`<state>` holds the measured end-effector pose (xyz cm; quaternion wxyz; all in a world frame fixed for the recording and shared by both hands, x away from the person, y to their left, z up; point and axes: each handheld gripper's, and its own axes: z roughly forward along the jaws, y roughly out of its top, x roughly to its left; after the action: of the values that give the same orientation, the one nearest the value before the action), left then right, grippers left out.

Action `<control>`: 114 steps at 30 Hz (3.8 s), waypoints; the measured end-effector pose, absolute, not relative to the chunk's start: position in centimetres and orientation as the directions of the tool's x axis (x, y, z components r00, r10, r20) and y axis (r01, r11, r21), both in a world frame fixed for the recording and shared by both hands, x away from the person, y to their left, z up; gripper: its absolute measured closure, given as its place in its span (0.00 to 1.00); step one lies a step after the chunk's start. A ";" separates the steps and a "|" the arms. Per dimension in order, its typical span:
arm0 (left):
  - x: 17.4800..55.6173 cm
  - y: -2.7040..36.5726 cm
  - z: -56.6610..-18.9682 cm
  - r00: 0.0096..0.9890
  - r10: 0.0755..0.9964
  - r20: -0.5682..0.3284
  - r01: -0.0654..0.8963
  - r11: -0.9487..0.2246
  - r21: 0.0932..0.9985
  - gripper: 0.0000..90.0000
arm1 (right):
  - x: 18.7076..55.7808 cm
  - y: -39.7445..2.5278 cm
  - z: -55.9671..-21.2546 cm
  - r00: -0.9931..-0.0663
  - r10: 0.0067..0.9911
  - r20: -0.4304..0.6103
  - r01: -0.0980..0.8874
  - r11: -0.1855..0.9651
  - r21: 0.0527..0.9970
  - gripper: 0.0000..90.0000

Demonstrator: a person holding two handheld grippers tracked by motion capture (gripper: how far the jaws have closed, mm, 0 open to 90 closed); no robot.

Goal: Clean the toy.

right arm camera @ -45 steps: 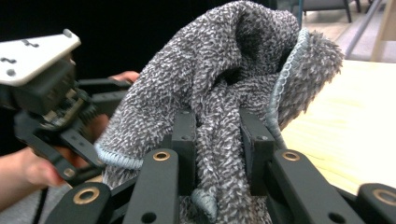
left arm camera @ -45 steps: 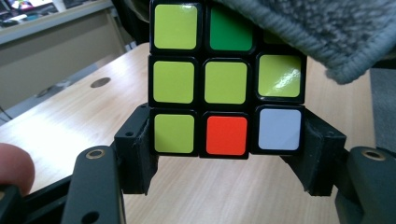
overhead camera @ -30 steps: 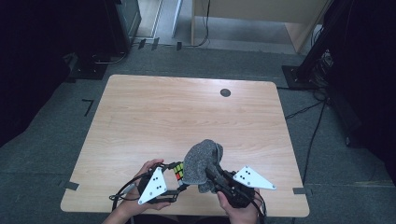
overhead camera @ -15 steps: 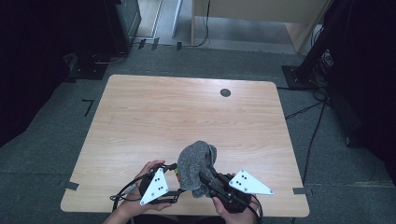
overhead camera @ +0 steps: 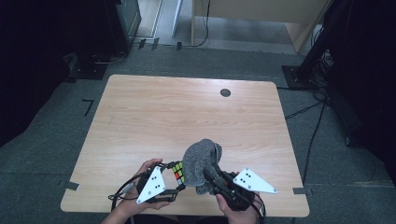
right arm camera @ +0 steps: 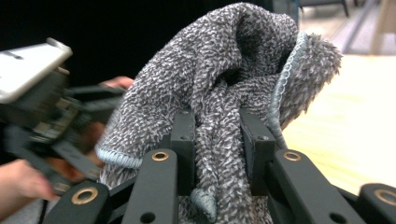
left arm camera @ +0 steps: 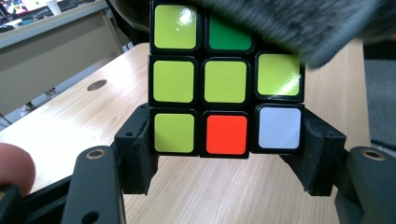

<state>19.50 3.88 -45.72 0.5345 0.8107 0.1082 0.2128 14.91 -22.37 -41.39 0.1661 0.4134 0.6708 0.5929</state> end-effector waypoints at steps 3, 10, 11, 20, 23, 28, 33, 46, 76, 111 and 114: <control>19.3 3.7 -45.7 0.888 0.396 0.234 -0.060 -0.405 0.912 0.38 | 14.4 -21.2 -41.1 -0.648 0.723 0.240 0.334 -0.013 0.942 0.79; 19.4 4.2 -45.3 0.889 0.405 0.215 -0.051 -0.379 0.924 0.38 | 15.4 -22.2 -42.4 -0.590 0.758 0.278 0.389 -0.035 0.920 0.79; 19.5 4.3 -45.3 0.888 0.409 0.212 -0.048 -0.376 0.925 0.38 | 15.5 -22.4 -42.5 -0.580 0.764 0.284 0.398 -0.039 0.917 0.79; 19.6 3.9 -45.7 0.887 0.401 0.228 -0.045 -0.417 0.908 0.38 | 14.5 -22.2 -41.2 -0.604 0.750 0.268 0.345 -0.058 0.937 0.79; 19.3 3.9 -45.4 0.892 0.394 0.224 -0.055 -0.397 0.916 0.38 | 14.1 -20.7 -41.2 -0.649 0.728 0.223 0.329 0.005 0.944 0.79; 19.5 4.4 -45.2 0.889 0.404 0.216 -0.051 -0.383 0.922 0.38 | 14.8 -21.5 -42.2 -0.614 0.745 0.259 0.359 -0.028 0.933 0.79; 19.6 4.6 -45.1 0.891 0.404 0.207 -0.050 -0.366 0.929 0.38 | 15.3 -22.6 -42.4 -0.567 0.780 0.265 0.384 -0.034 0.923 0.79; 19.8 5.0 -44.8 0.895 0.403 0.190 -0.045 -0.344 0.938 0.38 | 15.4 -22.6 -42.3 -0.598 0.760 0.255 0.376 -0.015 0.927 0.79; 20.2 6.1 -43.8 0.926 0.369 0.078 0.012 -0.236 0.972 0.38 | 17.1 -22.5 -45.3 -0.655 0.614 0.440 0.514 -0.066 0.855 0.80; 20.5 6.1 -43.9 0.925 0.377 0.043 0.044 -0.220 0.975 0.38 | 16.7 -22.4 -44.7 -0.660 0.658 0.363 0.456 -0.033 0.889 0.80; 20.6 6.2 -43.8 0.921 0.386 0.040 0.050 -0.221 0.974 0.38 | 17.0 -22.2 -45.2 -0.672 0.636 0.380 0.481 -0.016 0.877 0.79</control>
<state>20.62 6.23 -43.85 0.6078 0.7690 0.1420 0.1382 16.99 -22.18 -45.23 0.0659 0.3998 0.6985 0.5899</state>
